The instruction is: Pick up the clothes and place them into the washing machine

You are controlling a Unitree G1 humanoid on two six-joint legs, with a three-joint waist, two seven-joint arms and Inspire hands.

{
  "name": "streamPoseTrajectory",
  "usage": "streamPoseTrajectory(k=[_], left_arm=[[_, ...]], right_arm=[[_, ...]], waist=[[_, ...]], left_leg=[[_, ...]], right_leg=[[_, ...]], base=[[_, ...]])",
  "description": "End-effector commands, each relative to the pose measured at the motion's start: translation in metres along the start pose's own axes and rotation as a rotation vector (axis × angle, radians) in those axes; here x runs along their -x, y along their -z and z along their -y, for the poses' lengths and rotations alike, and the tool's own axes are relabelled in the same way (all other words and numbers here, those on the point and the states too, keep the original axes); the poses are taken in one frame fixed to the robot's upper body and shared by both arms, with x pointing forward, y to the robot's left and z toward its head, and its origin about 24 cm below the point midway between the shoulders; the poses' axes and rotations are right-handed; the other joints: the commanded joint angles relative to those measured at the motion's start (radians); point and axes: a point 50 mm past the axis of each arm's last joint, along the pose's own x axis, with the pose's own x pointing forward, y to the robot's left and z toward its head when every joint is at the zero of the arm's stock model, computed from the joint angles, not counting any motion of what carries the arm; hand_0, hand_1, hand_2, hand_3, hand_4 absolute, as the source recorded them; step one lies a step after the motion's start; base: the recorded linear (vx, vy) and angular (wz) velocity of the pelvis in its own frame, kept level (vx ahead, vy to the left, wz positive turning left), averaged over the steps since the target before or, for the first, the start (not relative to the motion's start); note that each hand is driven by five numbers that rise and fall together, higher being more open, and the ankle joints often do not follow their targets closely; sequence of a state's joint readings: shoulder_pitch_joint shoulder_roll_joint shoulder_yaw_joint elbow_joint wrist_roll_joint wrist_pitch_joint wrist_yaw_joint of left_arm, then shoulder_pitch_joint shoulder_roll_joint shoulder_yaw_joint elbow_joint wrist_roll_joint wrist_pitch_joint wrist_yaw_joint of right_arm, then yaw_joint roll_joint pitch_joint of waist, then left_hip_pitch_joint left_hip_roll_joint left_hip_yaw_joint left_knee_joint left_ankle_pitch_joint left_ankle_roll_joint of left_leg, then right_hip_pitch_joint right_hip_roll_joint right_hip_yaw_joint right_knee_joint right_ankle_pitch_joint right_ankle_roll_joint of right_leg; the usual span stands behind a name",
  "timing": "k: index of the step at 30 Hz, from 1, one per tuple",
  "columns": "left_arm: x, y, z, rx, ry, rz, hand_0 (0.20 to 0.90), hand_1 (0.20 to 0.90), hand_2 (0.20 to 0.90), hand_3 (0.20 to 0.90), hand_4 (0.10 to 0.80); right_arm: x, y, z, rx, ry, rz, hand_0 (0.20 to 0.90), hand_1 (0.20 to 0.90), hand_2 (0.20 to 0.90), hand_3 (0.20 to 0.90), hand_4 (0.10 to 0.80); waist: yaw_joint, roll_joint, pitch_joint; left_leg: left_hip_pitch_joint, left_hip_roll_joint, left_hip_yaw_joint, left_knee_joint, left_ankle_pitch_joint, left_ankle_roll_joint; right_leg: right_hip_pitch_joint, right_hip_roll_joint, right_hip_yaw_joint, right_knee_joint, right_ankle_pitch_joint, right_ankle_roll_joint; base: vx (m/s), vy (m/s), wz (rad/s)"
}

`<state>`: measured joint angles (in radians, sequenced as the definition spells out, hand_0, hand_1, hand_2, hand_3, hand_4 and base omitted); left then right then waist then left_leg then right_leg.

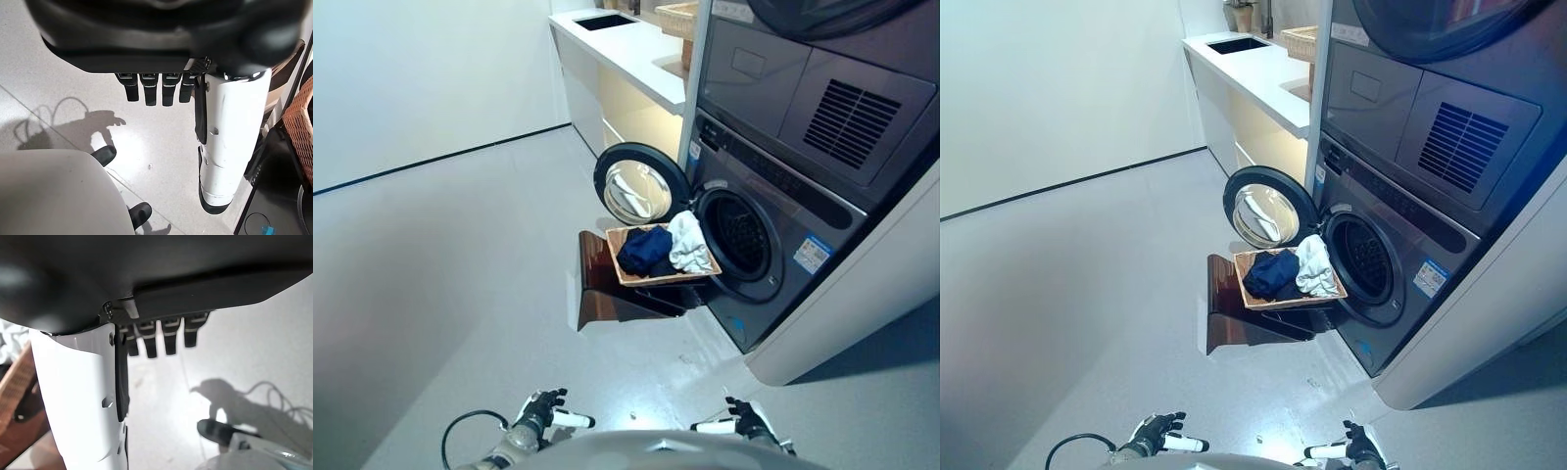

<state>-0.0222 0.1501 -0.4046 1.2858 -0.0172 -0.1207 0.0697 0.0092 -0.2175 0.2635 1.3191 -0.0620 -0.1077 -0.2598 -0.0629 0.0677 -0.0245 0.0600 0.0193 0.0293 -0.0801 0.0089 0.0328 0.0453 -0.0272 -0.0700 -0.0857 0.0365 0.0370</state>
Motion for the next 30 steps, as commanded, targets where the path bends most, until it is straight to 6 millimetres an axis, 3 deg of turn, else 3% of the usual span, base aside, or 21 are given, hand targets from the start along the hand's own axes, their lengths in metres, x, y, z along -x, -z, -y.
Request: streamPoseTrajectory(k=[1, 8, 18, 30], left_arm=[[-0.004, -0.021, -0.009, 0.03, -0.03, 0.086, 0.9, 0.9, 0.9, 0.9, 0.8], [-0.004, -0.022, -0.012, 0.005, -0.048, 0.079, 0.9, 0.9, 0.9, 0.9, 0.8], [-0.003, -0.014, -0.002, 0.003, 0.017, 0.044, 0.9, 0.9, 0.9, 0.9, 0.8], [-0.004, -0.015, -0.009, -0.06, -0.025, 0.042, 0.9, 0.9, 0.9, 0.9, 0.8]], right_arm=[[-0.006, -0.021, 0.014, -0.042, 0.057, 0.054, 0.9, 0.9, 0.9, 0.9, 0.8], [-0.006, -0.025, 0.014, -0.043, 0.057, 0.066, 0.9, 0.9, 0.9, 0.9, 0.8], [-0.006, -0.022, 0.009, -0.028, 0.025, 0.055, 0.9, 0.9, 0.9, 0.9, 0.8], [-0.006, -0.025, 0.008, -0.024, 0.023, 0.064, 0.9, 0.9, 0.9, 0.9, 0.8]], waist=[[0.027, -0.074, -0.006], [0.026, -0.075, -0.004], [0.02, -0.078, -0.007], [0.02, -0.081, -0.008]], left_leg=[[0.011, -0.037, -0.004, -0.007, -0.068, -0.047], [0.009, -0.037, -0.004, -0.007, -0.067, -0.047], [0.013, -0.034, 0.004, -0.007, -0.072, -0.046], [0.015, -0.041, 0.012, -0.007, -0.08, -0.038]], right_leg=[[0.012, -0.047, 0.004, -0.002, -0.002, 0.055], [0.009, -0.046, 0.004, -0.002, -0.001, 0.055], [0.008, -0.045, 0.012, -0.002, -0.002, 0.055], [0.007, -0.048, 0.022, 0.0, -0.002, 0.059]], base=[[0.0, 0.0, 0.0], [0.0, 0.0, 0.0], [0.0, 0.0, 0.0], [0.0, 0.0, 0.0]])
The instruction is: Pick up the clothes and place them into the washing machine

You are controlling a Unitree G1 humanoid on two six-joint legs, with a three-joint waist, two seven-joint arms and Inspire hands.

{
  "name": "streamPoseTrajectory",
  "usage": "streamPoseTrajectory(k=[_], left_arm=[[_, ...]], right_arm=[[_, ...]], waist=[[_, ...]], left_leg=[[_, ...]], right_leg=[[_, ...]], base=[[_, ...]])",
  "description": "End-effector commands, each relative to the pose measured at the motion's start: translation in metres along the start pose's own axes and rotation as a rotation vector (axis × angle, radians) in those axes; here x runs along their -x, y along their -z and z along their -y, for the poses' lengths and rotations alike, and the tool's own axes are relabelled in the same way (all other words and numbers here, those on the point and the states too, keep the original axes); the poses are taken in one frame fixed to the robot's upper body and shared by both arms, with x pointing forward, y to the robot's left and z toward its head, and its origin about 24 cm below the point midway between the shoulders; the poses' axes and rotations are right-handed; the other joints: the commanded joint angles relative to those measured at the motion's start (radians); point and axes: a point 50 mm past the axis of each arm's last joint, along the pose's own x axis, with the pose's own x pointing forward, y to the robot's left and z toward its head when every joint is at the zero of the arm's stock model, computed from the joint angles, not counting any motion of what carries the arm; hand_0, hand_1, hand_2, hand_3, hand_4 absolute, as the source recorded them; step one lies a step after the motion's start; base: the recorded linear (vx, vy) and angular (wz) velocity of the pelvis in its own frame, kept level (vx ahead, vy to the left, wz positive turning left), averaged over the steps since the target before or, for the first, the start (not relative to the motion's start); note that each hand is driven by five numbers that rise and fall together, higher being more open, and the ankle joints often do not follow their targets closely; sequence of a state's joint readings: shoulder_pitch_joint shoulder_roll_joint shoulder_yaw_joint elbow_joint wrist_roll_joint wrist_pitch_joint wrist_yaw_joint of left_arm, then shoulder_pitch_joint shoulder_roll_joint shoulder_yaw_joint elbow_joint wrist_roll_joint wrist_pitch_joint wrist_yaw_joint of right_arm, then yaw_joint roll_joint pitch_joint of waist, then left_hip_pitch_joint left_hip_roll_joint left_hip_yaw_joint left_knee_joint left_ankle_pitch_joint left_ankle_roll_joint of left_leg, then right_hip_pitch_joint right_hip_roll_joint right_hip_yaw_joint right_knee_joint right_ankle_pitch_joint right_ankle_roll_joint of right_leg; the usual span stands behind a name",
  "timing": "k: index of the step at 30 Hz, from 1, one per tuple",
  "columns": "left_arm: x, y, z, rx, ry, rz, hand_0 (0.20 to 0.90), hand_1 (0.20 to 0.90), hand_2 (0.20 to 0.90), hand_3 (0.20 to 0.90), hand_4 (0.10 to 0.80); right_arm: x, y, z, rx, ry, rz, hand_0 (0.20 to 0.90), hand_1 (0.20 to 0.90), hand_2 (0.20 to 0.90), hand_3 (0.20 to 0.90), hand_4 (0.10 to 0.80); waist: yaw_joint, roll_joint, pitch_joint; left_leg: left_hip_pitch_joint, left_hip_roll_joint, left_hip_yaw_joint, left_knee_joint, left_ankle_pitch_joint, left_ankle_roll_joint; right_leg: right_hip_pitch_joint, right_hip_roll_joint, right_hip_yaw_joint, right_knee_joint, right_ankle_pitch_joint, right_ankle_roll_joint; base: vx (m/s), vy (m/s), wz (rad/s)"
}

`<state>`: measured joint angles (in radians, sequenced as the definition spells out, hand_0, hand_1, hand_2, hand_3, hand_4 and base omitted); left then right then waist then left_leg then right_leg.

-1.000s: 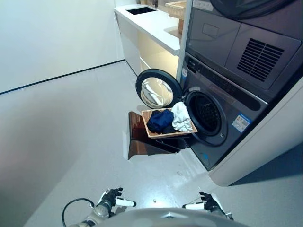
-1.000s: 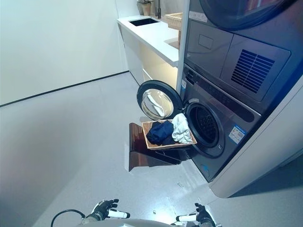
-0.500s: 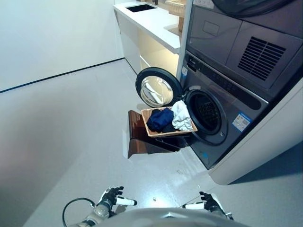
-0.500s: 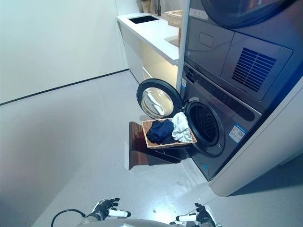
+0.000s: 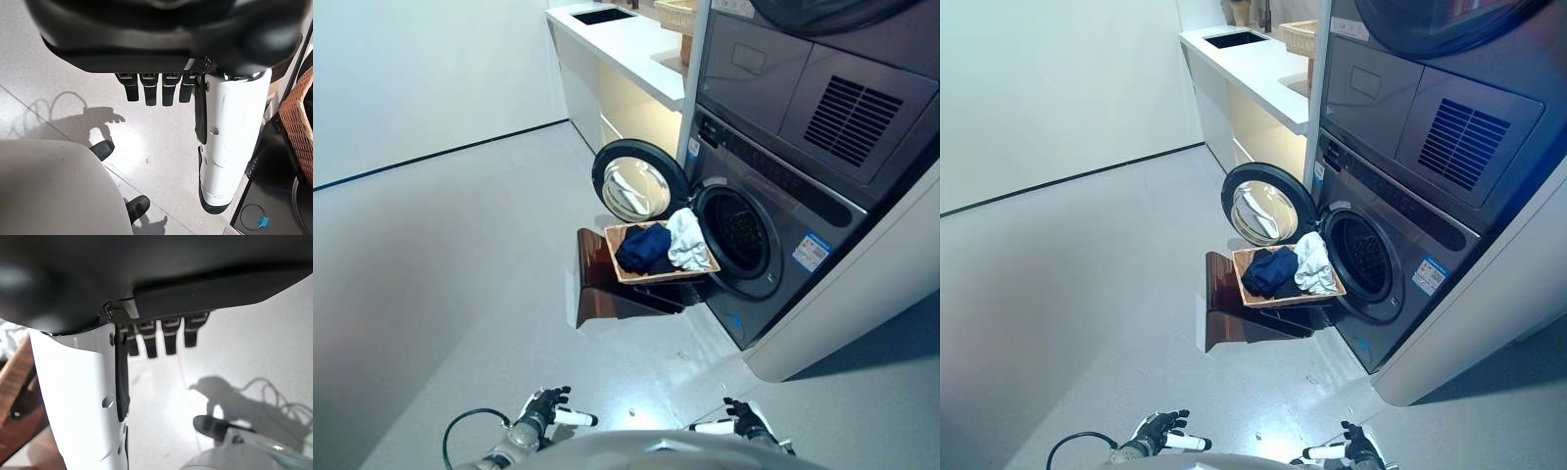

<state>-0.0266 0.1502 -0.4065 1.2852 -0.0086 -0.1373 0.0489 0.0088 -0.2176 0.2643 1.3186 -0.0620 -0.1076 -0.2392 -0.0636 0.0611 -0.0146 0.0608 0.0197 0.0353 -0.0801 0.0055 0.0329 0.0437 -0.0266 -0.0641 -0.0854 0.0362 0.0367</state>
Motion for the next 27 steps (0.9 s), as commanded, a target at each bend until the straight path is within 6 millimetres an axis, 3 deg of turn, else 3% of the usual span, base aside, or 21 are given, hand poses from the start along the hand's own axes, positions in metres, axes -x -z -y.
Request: streamPoseTrajectory(k=[1, 11, 17, 21, 24, 27], left_arm=[[-0.003, -0.011, -0.01, -0.055, -0.048, 0.018, 0.9, 0.9, 0.9, 0.9, 0.8], [-0.004, -0.014, -0.014, -0.054, -0.067, 0.019, 0.9, 0.9, 0.9, 0.9, 0.8], [-0.005, -0.023, -0.024, -0.056, -0.095, 0.05, 0.9, 0.9, 0.9, 0.9, 0.8], [-0.005, -0.026, -0.032, -0.062, -0.104, 0.071, 0.9, 0.9, 0.9, 0.9, 0.8], [-0.005, -0.026, -0.035, -0.074, -0.107, 0.068, 0.9, 0.9, 0.9, 0.9, 0.8], [-0.003, -0.016, -0.041, -0.07, -0.131, 0.034, 0.9, 0.9, 0.9, 0.9, 0.8]], right_arm=[[-0.006, -0.025, 0.01, -0.025, 0.044, 0.064, 0.9, 0.9, 0.9, 0.9, 0.8], [-0.008, -0.032, 0.019, -0.04, 0.071, 0.075, 0.9, 0.9, 0.9, 0.9, 0.8], [-0.01, -0.034, 0.029, -0.139, 0.113, 0.066, 0.9, 0.9, 0.9, 0.9, 0.8], [-0.01, -0.033, 0.036, -0.223, 0.141, 0.063, 0.9, 0.9, 0.9, 0.9, 0.8], [-0.01, -0.034, 0.037, -0.238, 0.146, 0.067, 0.9, 0.9, 0.9, 0.9, 0.8], [-0.01, -0.027, 0.044, -0.267, 0.175, 0.044, 0.9, 0.9, 0.9, 0.9, 0.8]], waist=[[0.02, -0.074, -0.017], [0.024, -0.069, 0.001], [0.015, -0.062, 0.034], [-0.004, -0.057, 0.07], [-0.012, -0.051, 0.086], [-0.024, -0.046, 0.092]], left_leg=[[0.014, -0.042, 0.006, -0.007, -0.077, -0.037], [0.0, -0.061, 0.019, 0.002, -0.085, -0.001], [-0.015, -0.077, 0.018, 0.066, -0.127, 0.037], [-0.007, -0.084, -0.007, 0.133, -0.165, 0.062], [-0.009, -0.082, -0.012, 0.156, -0.178, 0.066], [0.044, -0.096, -0.031, 0.146, -0.214, 0.054]], right_leg=[[0.008, -0.049, 0.017, 0.001, -0.002, 0.06], [-0.05, -0.062, 0.051, 0.085, -0.016, 0.065], [-0.15, -0.065, 0.062, 0.309, -0.045, 0.082], [-0.239, -0.062, 0.069, 0.527, 0.026, 0.084], [-0.291, -0.058, 0.065, 0.585, 0.026, 0.074], [-0.334, -0.121, 0.02, 0.423, 0.035, 0.067]], base=[[0.0, 0.0, 0.0], [0.005, 0.051, -0.08], [0.042, 0.128, -0.11], [0.073, 0.112, 0.0], [0.066, 0.09, 0.02], [0.28, -0.001, 0.12]])
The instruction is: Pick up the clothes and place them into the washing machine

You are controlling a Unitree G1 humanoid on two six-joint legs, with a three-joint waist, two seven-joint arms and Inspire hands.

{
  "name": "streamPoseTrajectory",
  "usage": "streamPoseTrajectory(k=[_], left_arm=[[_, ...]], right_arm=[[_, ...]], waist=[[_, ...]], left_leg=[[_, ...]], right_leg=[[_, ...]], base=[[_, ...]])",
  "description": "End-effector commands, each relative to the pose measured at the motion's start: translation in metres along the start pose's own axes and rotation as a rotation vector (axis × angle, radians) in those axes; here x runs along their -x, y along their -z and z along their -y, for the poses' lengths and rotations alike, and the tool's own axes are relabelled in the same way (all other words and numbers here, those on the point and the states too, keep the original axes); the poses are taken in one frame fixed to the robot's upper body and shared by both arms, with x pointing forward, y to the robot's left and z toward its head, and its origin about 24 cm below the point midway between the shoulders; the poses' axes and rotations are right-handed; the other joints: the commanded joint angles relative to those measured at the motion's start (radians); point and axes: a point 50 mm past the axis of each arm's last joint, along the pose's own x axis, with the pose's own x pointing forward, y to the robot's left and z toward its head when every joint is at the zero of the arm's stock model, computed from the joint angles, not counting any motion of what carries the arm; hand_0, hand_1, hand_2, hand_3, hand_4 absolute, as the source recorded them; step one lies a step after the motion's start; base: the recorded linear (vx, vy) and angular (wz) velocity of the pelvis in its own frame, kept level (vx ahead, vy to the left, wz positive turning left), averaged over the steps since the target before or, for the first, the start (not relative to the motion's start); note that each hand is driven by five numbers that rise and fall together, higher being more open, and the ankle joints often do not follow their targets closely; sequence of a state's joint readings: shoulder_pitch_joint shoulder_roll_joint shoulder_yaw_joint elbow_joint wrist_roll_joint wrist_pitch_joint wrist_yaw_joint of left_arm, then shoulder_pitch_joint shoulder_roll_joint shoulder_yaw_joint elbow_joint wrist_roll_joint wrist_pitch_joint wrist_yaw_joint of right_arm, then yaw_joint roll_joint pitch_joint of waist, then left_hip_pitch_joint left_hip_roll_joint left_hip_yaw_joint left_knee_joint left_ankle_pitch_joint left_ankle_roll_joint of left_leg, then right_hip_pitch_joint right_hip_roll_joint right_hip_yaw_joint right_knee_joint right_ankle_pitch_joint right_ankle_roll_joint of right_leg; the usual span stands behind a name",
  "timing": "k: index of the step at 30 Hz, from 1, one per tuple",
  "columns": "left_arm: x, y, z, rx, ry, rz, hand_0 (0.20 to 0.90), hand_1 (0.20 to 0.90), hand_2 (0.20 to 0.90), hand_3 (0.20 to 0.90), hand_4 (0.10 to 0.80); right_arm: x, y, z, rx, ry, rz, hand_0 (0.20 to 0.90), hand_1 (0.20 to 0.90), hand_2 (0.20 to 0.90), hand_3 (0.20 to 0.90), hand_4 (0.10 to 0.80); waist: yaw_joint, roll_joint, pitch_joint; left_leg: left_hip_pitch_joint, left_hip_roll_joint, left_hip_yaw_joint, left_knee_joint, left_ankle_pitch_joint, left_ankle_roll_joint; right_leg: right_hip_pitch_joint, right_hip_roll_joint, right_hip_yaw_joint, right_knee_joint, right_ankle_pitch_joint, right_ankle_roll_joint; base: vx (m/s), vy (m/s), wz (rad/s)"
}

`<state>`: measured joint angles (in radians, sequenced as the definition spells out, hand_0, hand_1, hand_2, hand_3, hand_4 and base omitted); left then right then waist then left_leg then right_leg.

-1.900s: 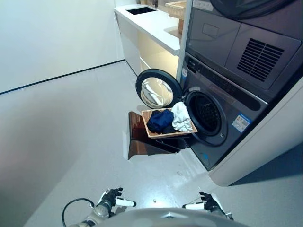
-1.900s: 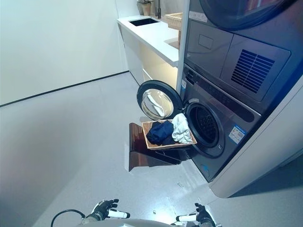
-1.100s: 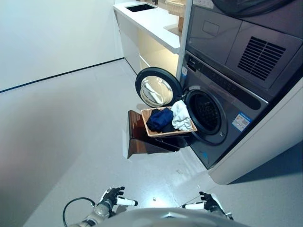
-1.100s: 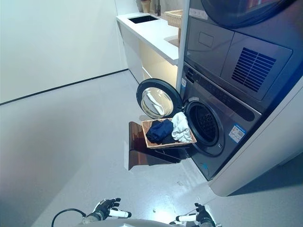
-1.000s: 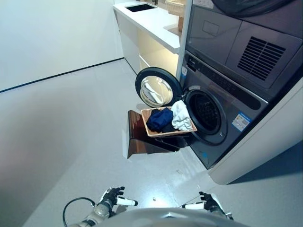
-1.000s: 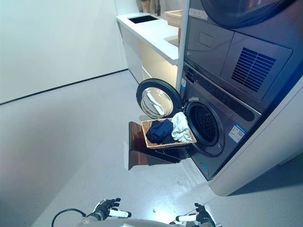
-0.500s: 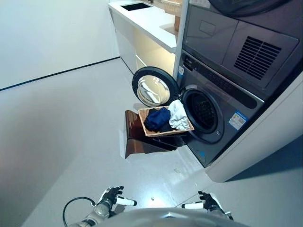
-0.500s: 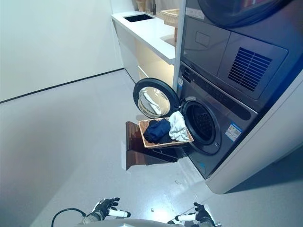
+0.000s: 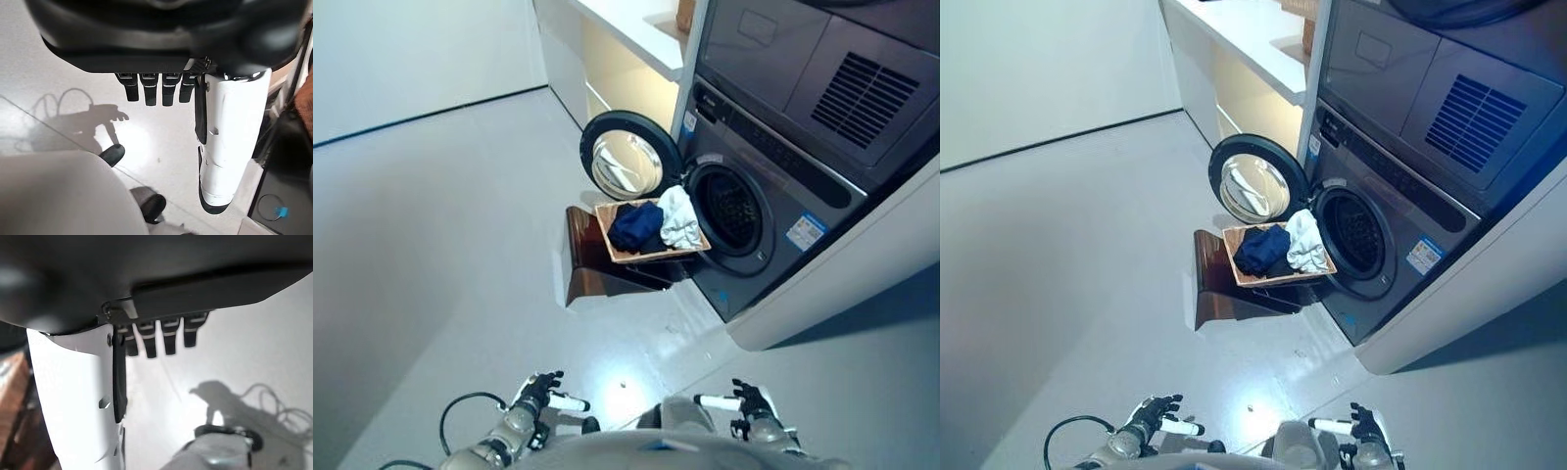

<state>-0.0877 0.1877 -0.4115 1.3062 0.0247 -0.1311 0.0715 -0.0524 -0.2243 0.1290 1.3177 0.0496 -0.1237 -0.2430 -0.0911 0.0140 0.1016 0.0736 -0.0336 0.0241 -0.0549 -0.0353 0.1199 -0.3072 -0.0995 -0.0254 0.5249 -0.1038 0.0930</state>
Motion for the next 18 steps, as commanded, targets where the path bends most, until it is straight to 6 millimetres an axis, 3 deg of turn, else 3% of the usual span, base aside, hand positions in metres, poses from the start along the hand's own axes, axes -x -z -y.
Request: streamPoseTrajectory(k=[1, 3, 5, 9, 13, 16, 18], left_arm=[[-0.001, -0.001, -0.019, 0.007, -0.072, 0.014, 0.9, 0.9, 0.9, 0.9, 0.8], [-0.001, -0.002, -0.021, 0.015, -0.081, 0.017, 0.9, 0.9, 0.9, 0.9, 0.8], [-0.001, -0.004, -0.025, 0.022, -0.109, 0.026, 0.9, 0.9, 0.9, 0.9, 0.8], [-0.001, -0.004, -0.02, 0.04, -0.114, 0.026, 0.9, 0.9, 0.9, 0.9, 0.8], [-0.001, -0.006, -0.006, 0.06, -0.09, 0.036, 0.9, 0.9, 0.9, 0.9, 0.8], [-0.001, -0.012, 0.0, 0.081, -0.086, 0.061, 0.9, 0.9, 0.9, 0.9, 0.8], [-0.002, -0.021, -0.001, 0.085, -0.093, 0.091, 0.9, 0.9, 0.9, 0.9, 0.8]], right_arm=[[-0.005, -0.009, 0.021, -0.032, 0.092, 0.029, 0.9, 0.9, 0.9, 0.9, 0.8], [-0.004, -0.007, 0.022, -0.034, 0.094, 0.021, 0.9, 0.9, 0.9, 0.9, 0.8], [-0.003, 0.001, 0.021, -0.035, 0.094, -0.006, 0.9, 0.9, 0.9, 0.9, 0.8], [-0.002, 0.004, 0.019, -0.025, 0.094, -0.017, 0.9, 0.9, 0.9, 0.9, 0.8], [-0.001, 0.009, 0.02, -0.025, 0.095, -0.021, 0.9, 0.9, 0.9, 0.9, 0.8], [-0.002, 0.0, 0.018, -0.003, 0.086, 0.022, 0.9, 0.9, 0.9, 0.9, 0.8], [-0.003, -0.01, 0.019, -0.009, 0.091, 0.056, 0.9, 0.9, 0.9, 0.9, 0.8]], waist=[[0.001, -0.009, -0.024], [-0.006, -0.01, -0.017], [-0.017, -0.02, -0.012], [-0.022, -0.028, -0.017], [-0.038, -0.017, -0.061], [-0.035, 0.006, -0.085], [-0.034, 0.009, -0.088]], left_leg=[[0.049, -0.052, -0.028, 0.111, -0.182, -0.04], [0.081, -0.052, -0.042, 0.096, -0.192, -0.048], [0.15, -0.045, -0.061, 0.06, -0.21, -0.067], [0.203, -0.034, -0.087, 0.032, -0.223, -0.078], [0.226, 0.013, -0.131, 0.031, -0.239, -0.103], [0.186, 0.058, -0.139, 0.124, -0.142, -0.143], [0.146, 0.07, -0.141, 0.212, -0.08, -0.164]], right_leg=[[-0.005, -0.072, -0.023, -0.276, 0.205, 0.021], [-0.005, -0.085, -0.033, -0.375, 0.247, 0.033], [-0.03, -0.099, -0.046, -0.533, 0.336, 0.056], [-0.04, -0.093, -0.059, -0.542, 0.365, 0.062], [-0.021, -0.049, -0.01, -0.545, 0.373, 0.04], [-0.006, -0.001, -0.017, -0.526, 0.339, 0.007], [0.024, 0.026, -0.021, -0.522, 0.307, -0.018]], base=[[0.255, -0.081, 0.13], [0.234, -0.076, 0.07], [0.293, -0.102, 0.14], [0.205, -0.103, 0.38], [0.312, -0.229, 0.52], [0.205, -0.219, 0.0], [0.17, -0.213, 0.05]])
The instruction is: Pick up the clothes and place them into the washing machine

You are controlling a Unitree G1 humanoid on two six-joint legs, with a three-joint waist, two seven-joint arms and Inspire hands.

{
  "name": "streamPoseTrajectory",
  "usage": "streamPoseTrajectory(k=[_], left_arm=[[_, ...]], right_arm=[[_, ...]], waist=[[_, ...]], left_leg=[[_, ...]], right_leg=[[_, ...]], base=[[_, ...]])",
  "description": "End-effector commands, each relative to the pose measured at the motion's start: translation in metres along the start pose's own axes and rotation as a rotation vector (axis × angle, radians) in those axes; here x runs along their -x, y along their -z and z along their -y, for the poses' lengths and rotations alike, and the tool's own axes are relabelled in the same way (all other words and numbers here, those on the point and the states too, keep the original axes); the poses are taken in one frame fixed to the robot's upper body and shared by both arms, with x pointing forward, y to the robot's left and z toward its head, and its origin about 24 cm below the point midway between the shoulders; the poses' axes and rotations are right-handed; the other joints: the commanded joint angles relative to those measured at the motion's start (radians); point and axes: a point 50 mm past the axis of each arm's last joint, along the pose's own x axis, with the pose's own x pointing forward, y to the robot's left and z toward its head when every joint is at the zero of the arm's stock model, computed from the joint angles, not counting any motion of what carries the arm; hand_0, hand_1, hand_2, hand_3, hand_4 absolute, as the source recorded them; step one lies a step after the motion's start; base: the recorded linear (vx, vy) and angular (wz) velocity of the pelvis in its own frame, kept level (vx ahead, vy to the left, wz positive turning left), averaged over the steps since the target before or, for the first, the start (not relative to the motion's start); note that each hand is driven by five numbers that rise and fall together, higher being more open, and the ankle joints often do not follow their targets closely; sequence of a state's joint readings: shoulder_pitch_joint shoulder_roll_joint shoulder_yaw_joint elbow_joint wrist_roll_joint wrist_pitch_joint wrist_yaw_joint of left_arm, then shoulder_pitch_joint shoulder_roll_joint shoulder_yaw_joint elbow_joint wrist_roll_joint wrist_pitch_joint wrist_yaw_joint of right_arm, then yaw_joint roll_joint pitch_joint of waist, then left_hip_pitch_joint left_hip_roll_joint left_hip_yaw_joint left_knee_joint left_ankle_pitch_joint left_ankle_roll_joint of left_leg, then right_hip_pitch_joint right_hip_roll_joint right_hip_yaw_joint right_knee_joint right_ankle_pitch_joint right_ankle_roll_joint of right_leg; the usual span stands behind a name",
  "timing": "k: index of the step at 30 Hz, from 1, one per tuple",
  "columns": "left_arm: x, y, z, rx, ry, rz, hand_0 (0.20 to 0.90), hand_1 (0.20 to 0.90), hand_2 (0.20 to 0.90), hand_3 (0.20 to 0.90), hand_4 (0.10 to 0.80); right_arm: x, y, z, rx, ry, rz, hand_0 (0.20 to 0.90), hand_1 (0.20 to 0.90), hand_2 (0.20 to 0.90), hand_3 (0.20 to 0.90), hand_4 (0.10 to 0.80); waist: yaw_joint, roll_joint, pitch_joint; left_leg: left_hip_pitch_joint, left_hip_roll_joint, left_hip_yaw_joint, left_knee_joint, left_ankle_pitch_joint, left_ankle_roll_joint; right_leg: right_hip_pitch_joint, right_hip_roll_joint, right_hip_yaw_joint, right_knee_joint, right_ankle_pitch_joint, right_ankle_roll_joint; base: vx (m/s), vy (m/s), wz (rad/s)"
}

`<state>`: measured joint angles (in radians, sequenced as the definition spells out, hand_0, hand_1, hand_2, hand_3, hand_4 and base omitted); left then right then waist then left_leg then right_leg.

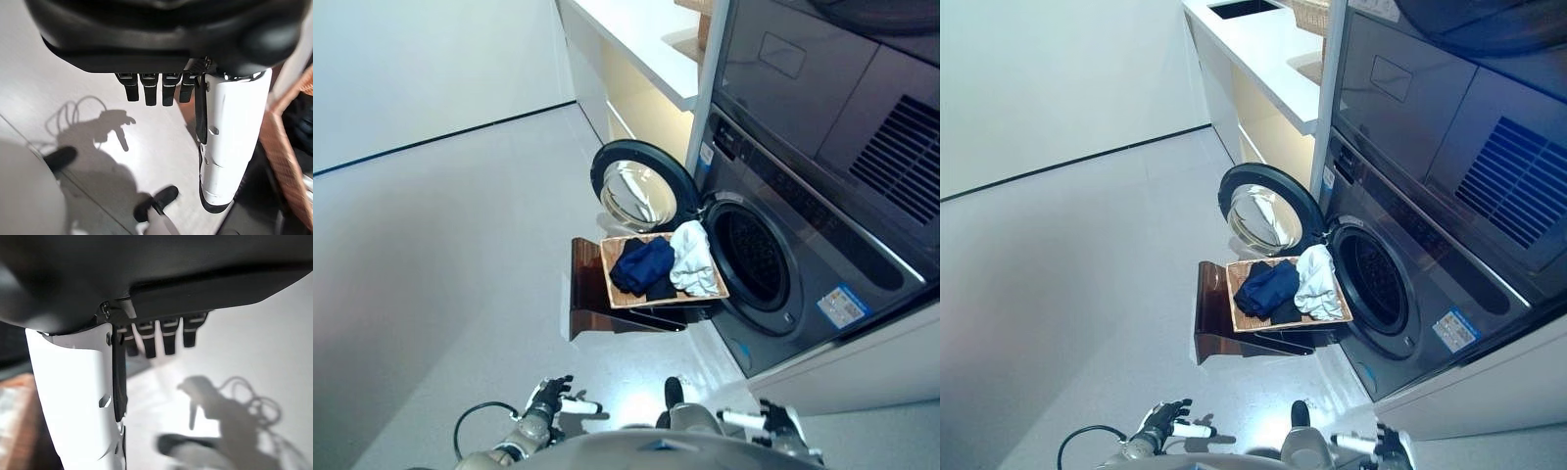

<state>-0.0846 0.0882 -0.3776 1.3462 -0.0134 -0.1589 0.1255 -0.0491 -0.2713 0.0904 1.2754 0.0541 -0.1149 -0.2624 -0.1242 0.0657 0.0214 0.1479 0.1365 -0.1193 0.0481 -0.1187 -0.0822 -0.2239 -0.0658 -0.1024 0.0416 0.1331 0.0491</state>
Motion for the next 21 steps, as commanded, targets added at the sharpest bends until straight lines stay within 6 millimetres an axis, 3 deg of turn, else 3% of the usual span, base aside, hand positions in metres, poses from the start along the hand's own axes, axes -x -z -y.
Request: streamPoseTrajectory(k=[1, 3, 4, 5, 7, 9, 11, 12, 13, 15, 19, 21], left_arm=[[-0.004, -0.02, -0.032, -0.02, -0.109, 0.094, 0.9, 0.9, 0.9, 0.9, 0.8], [-0.005, -0.028, -0.032, -0.003, -0.112, 0.123, 0.9, 0.9, 0.9, 0.9, 0.8], [-0.005, -0.028, -0.032, -0.003, -0.112, 0.123, 0.9, 0.9, 0.9, 0.9, 0.8], [-0.005, -0.034, -0.031, 0.015, -0.114, 0.145, 0.9, 0.9, 0.9, 0.9, 0.8], [-0.005, -0.036, -0.03, 0.037, -0.112, 0.151, 0.9, 0.9, 0.9, 0.9, 0.8], [-0.005, -0.033, -0.031, 0.059, -0.117, 0.137, 0.9, 0.9, 0.9, 0.9, 0.8], [-0.004, -0.029, -0.031, 0.062, -0.119, 0.129, 0.9, 0.9, 0.9, 0.9, 0.8], [-0.004, -0.029, -0.03, 0.062, -0.118, 0.129, 0.9, 0.9, 0.9, 0.9, 0.8], [-0.004, -0.021, -0.034, 0.073, -0.135, 0.1, 0.9, 0.9, 0.9, 0.9, 0.8], [-0.002, -0.01, -0.037, 0.081, -0.154, 0.058, 0.9, 0.9, 0.9, 0.9, 0.8], [0.001, 0.011, -0.041, 0.088, -0.172, -0.019, 0.9, 0.9, 0.9, 0.9, 0.8], [0.003, 0.019, -0.042, 0.077, -0.17, -0.051, 0.9, 0.9, 0.9, 0.9, 0.8]], right_arm=[[0.001, -0.006, -0.005, 0.014, 0.013, 0.044, 0.9, 0.9, 0.9, 0.9, 0.8], [0.0, -0.011, -0.006, 0.011, 0.008, 0.061, 0.9, 0.9, 0.9, 0.9, 0.8], [0.0, -0.011, -0.006, 0.011, 0.008, 0.061, 0.9, 0.9, 0.9, 0.9, 0.8], [0.0, -0.013, -0.007, 0.014, 0.005, 0.068, 0.9, 0.9, 0.9, 0.9, 0.8], [0.0, -0.016, -0.009, 0.026, -0.004, 0.08, 0.9, 0.9, 0.9, 0.9, 0.8], [0.0, -0.019, -0.011, 0.024, -0.002, 0.083, 0.9, 0.9, 0.9, 0.9, 0.8], [-0.001, -0.021, -0.011, 0.001, 0.007, 0.076, 0.9, 0.9, 0.9, 0.9, 0.8], [-0.001, -0.02, -0.01, 0.0, 0.008, 0.076, 0.9, 0.9, 0.9, 0.9, 0.8], [-0.001, -0.023, -0.01, -0.024, 0.023, 0.076, 0.9, 0.9, 0.9, 0.9, 0.8], [-0.002, -0.025, -0.007, -0.038, 0.04, 0.078, 0.9, 0.9, 0.9, 0.9, 0.8], [-0.004, -0.028, 0.0, -0.067, 0.063, 0.077, 0.9, 0.9, 0.9, 0.9, 0.8], [-0.005, -0.031, 0.003, -0.072, 0.067, 0.084, 0.9, 0.9, 0.9, 0.9, 0.8]], waist=[[-0.001, -0.045, -0.009], [0.006, -0.05, -0.014], [0.005, -0.049, -0.014], [0.018, -0.069, -0.003], [0.035, -0.088, 0.004], [0.052, -0.111, 0.01], [0.076, -0.138, 0.02], [0.081, -0.132, 0.022], [0.102, -0.15, 0.036], [0.116, -0.148, 0.042], [0.153, -0.107, 0.05], [0.155, -0.096, 0.044]], left_leg=[[0.059, -0.096, 0.003, 0.152, 0.03, 0.029], [0.017, -0.088, -0.001, 0.278, 0.108, 0.016], [0.016, -0.087, -0.001, 0.281, 0.106, 0.016], [-0.06, -0.12, -0.03, 0.464, 0.167, 0.013], [-0.098, -0.137, -0.043, 0.556, 0.2, 0.023], [-0.158, -0.138, -0.031, 0.567, 0.203, 0.036], [-0.272, -0.152, -0.003, 0.548, 0.162, 0.059], [-0.272, -0.146, 0.001, 0.559, 0.152, 0.06], [-0.353, -0.149, 0.024, 0.472, 0.119, 0.077], [-0.396, -0.133, 0.022, 0.308, 0.123, 0.073], [-0.4, -0.109, -0.053, -0.048, 0.248, 0.039], [-0.395, -0.096, -0.002, -0.089, 0.267, 0.033]], right_leg=[[-0.035, 0.005, 0.055, -0.044, 0.054, 0.012], [0.019, 0.033, 0.059, -0.055, 0.012, -0.023], [0.02, 0.034, 0.058, -0.055, 0.012, -0.024], [0.077, 0.04, 0.073, -0.069, -0.01, -0.046], [0.119, 0.051, 0.085, -0.079, -0.023, -0.062], [0.149, 0.051, 0.101, -0.08, -0.042, -0.07], [0.18, 0.048, 0.121, -0.08, -0.057, -0.072], [0.183, 0.055, 0.124, -0.081, -0.058, -0.072], [0.211, 0.058, 0.145, -0.084, -0.07, -0.066], [0.234, 0.07, 0.163, -0.095, -0.087, -0.054], [0.31, 0.106, 0.216, -0.122, -0.133, -0.034], [0.333, 0.101, 0.227, -0.125, -0.15, -0.023]], base=[[0.215, -0.236, 0.16], [0.212, -0.21, 0.09], [0.225, -0.226, 0.1], [0.187, -0.186, 0.09], [0.23, -0.213, -0.06], [0.182, -0.161, -0.3], [0.139, -0.103, -0.16], [0.179, -0.073, -0.21], [0.184, -0.035, -0.11], [0.234, -0.003, 0.07], [0.275, 0.078, -0.45], [0.256, 0.122, -0.63]])
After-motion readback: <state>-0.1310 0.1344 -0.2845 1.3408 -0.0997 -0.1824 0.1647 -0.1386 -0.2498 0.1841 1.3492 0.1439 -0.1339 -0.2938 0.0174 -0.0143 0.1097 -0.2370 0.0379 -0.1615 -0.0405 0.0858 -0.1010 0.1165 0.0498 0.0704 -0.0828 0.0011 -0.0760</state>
